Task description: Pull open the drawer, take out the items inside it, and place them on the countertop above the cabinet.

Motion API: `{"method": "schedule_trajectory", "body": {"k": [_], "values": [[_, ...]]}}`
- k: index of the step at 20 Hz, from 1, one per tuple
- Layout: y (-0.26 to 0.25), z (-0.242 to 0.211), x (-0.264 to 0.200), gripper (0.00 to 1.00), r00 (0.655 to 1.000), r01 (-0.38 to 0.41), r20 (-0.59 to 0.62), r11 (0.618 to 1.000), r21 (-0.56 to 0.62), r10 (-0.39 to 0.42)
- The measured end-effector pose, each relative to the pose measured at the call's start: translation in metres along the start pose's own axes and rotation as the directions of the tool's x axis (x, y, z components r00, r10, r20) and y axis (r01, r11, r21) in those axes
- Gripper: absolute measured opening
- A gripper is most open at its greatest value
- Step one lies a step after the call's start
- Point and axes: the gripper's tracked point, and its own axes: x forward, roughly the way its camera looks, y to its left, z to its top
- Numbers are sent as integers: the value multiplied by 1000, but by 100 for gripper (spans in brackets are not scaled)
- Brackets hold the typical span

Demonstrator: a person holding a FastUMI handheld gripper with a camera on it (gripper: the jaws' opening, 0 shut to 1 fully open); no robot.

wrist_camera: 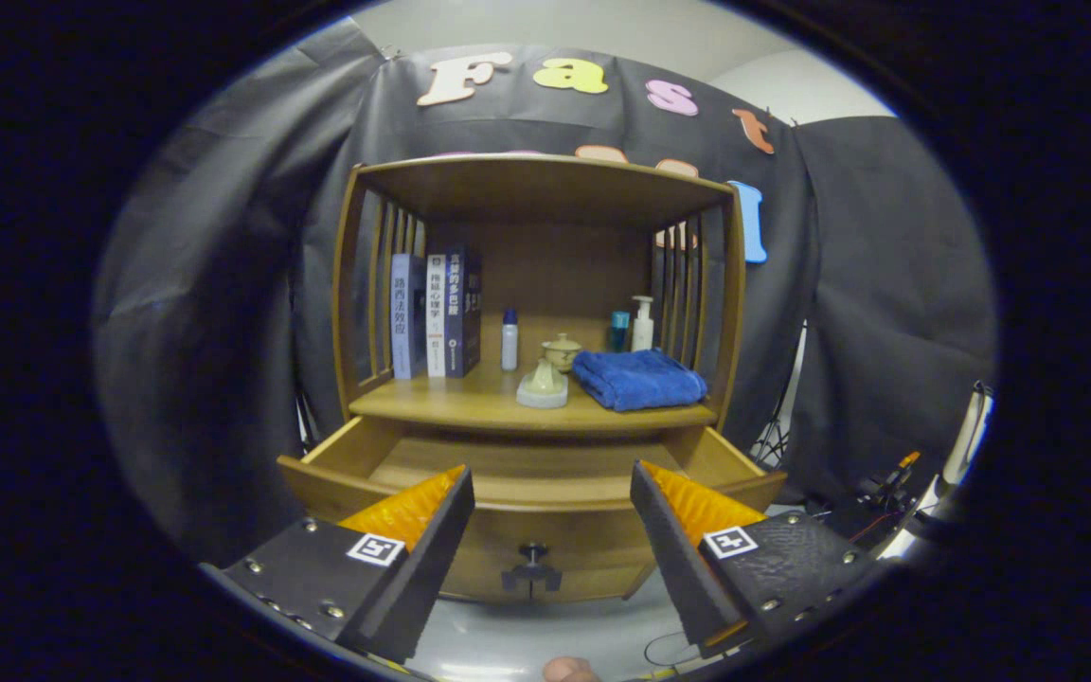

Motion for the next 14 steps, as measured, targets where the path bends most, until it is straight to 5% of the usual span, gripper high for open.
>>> {"method": "schedule_trajectory", "body": {"k": [14], "values": [[-25, -116, -19, 97, 998, 47, -53, 999, 26, -46]]}}
